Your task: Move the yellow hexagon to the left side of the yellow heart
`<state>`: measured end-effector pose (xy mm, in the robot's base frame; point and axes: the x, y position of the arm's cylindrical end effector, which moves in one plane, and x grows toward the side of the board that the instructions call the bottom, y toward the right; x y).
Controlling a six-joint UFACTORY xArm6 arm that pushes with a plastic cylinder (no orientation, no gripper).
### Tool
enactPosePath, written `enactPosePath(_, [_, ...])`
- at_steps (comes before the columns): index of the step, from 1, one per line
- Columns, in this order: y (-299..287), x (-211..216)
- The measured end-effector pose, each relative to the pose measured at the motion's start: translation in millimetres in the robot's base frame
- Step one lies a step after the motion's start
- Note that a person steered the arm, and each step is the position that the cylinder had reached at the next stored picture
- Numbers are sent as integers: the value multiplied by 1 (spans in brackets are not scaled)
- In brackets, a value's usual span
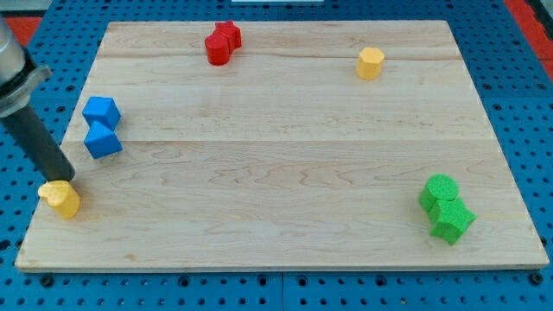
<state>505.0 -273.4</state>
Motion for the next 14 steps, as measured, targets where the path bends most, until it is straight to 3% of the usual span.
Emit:
enactPosePath(2, [22, 34])
enactPosePath(3, [43, 9])
enactPosePath(4, [133, -16])
enactPosePath(6, [351, -118])
enactPosePath(8, [519, -240])
enactPosePath(9, [461, -266])
enactPosePath(10, [409, -230])
enactPosePath(12, [369, -140])
enactPosePath(14, [365, -58])
